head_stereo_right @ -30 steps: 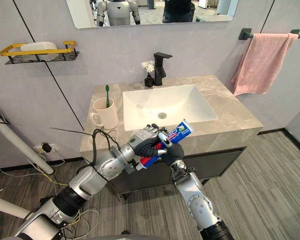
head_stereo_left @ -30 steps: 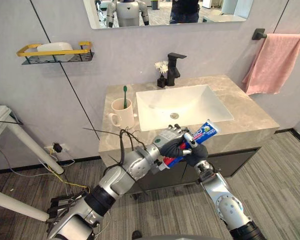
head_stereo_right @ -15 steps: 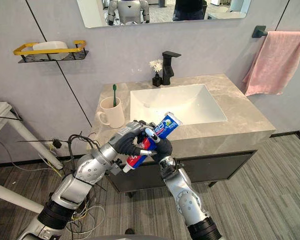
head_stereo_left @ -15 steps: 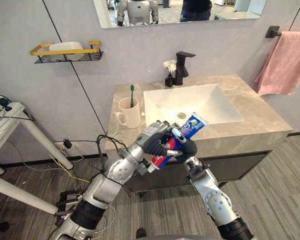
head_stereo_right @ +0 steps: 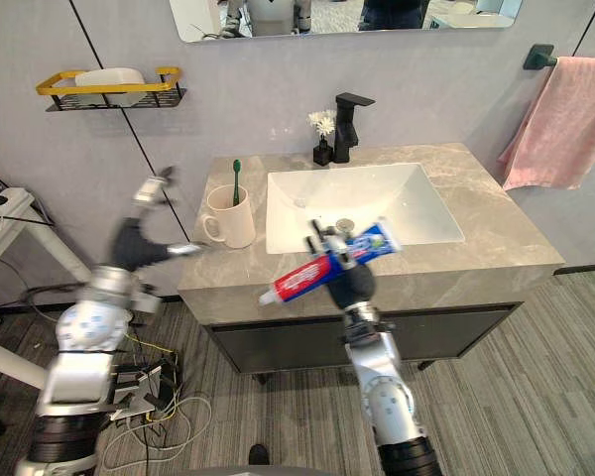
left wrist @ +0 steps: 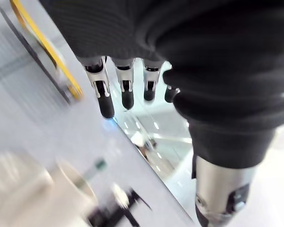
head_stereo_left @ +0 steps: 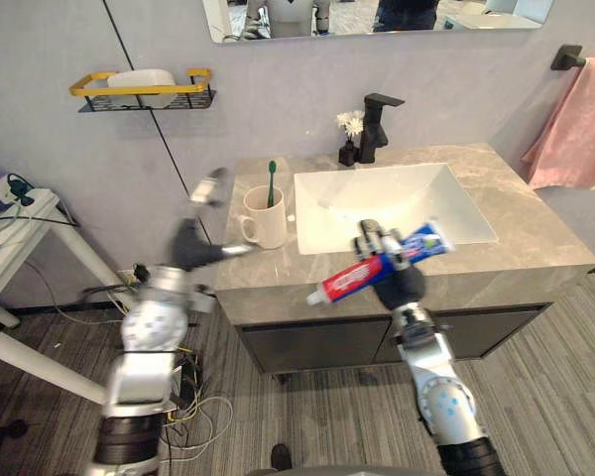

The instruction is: Organize washtable

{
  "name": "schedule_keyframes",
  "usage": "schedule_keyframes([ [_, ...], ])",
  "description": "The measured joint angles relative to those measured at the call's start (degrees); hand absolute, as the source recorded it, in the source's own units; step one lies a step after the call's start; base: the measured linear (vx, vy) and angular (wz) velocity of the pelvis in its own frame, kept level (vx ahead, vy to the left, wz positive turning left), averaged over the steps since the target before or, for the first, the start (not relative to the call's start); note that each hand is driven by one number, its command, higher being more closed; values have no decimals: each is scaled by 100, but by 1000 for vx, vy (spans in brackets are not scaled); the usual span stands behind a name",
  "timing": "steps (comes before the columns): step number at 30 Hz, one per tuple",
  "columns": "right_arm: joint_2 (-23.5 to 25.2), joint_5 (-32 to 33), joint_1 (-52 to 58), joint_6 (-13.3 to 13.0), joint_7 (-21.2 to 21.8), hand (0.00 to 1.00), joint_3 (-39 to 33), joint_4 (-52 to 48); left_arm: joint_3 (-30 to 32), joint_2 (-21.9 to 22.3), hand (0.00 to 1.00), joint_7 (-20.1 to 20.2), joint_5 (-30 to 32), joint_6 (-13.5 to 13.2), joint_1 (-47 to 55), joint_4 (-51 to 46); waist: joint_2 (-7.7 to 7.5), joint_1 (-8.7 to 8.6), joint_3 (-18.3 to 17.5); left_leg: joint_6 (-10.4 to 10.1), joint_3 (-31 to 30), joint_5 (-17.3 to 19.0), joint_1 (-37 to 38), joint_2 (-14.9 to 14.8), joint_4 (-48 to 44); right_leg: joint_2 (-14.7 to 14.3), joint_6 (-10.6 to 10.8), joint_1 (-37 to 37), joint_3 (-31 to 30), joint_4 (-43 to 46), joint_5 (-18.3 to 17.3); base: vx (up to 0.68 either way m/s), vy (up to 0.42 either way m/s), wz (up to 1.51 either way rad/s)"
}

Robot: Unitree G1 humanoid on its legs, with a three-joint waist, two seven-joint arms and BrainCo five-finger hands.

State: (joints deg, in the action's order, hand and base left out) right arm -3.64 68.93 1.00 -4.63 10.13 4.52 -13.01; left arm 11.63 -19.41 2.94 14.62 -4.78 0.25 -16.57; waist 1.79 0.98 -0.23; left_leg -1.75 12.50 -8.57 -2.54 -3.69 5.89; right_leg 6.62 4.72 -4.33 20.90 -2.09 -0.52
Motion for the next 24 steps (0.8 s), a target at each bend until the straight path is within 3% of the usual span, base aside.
schedule_keyframes([
  [4,-2,-3,169,56,-12,100,50,-17,146,46,0,-178,-105,-5,146,-250,-30,-7,17,4,-46,-3,1,-9,0,-16,-6,-30,54,-4,-3,31,-11,5],
  [8,0,-10,186,56,-20,100,-55,-18,773,322,0,-366,-279,-8,409,-488,-36,0,20,2,-57,-1,3,-9,0,-18,-7,-39,66,-6,-4,4,-2,1],
  [14,-1,-212,174,45,-165,100,-523,-42,1347,653,0,-474,-566,-5,941,-652,-101,55,61,-21,-75,15,1,-12,1,-19,-42,-48,98,-4,-59,-5,3,2],
  [17,-88,-517,70,49,-309,100,-1083,-80,1502,970,0,-485,-887,-10,1168,-798,-147,148,74,-23,-111,16,-26,-4,1,-16,-13,-46,127,-5,-82,-9,9,8],
  [21,-803,-904,-566,45,-526,100,-1834,114,1831,1354,0,-535,-1339,-14,1511,-821,-169,158,76,-23,-171,13,-90,12,1,-14,-9,-41,229,-13,-82,-3,13,12],
  [24,-1690,-1080,-1183,52,-646,100,-2137,608,1987,1588,0,-539,-1821,-58,1683,-804,-198,226,71,-23,-265,10,-136,26,1,-16,-1,-39,290,-22,-77,21,4,10],
])
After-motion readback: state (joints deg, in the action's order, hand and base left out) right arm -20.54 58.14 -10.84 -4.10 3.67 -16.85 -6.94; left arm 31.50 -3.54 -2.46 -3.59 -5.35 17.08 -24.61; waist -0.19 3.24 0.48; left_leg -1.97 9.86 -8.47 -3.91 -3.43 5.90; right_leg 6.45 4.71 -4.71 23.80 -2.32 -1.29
